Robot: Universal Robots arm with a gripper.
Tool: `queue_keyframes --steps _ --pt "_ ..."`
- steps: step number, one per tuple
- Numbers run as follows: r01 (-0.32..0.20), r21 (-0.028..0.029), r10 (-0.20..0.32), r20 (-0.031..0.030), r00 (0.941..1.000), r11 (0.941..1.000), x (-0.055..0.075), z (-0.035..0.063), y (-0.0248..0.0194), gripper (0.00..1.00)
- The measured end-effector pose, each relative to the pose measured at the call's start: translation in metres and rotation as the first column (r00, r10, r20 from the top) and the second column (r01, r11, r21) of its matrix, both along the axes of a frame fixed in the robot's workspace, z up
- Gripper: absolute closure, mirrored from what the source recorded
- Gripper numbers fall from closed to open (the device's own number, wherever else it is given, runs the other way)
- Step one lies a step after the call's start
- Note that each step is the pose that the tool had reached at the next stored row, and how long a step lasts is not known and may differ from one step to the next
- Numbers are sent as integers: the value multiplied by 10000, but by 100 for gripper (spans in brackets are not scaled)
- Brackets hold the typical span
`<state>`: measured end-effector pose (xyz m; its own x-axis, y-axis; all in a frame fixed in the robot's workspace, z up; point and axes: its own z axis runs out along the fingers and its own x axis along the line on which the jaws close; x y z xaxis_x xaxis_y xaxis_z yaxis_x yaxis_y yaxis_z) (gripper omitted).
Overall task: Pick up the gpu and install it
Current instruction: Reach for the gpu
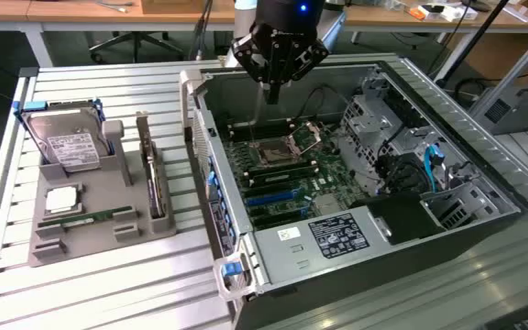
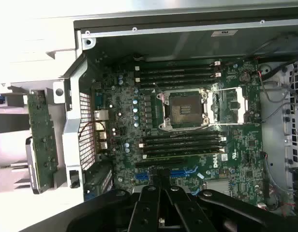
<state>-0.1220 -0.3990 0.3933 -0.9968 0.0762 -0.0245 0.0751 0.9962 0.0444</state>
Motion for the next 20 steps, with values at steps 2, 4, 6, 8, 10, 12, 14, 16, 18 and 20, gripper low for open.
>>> queue_keyframes --steps 2,4,6,8,10,12,14,16,18,20 --pt "0 0 0 0 10000 10000 0 0 0 89" --pt "0 0 0 0 10000 10000 0 0 0 89" --pt "0 -1 0 0 10000 10000 0 0 0 89" --pt "0 0 0 0 10000 10000 0 0 0 89" --pt "0 0 0 0 10000 10000 0 0 0 89" --pt "-1 0 1 0 10000 10000 0 0 0 89" --pt "1 0 -1 1 10000 10000 -7 0 2 89" --pt "0 1 0 1 10000 10000 -40 -1 6 89" --pt "0 -1 0 -1 10000 10000 -97 0 11 89" --pt "0 -1 0 0 10000 10000 -163 0 18 89"
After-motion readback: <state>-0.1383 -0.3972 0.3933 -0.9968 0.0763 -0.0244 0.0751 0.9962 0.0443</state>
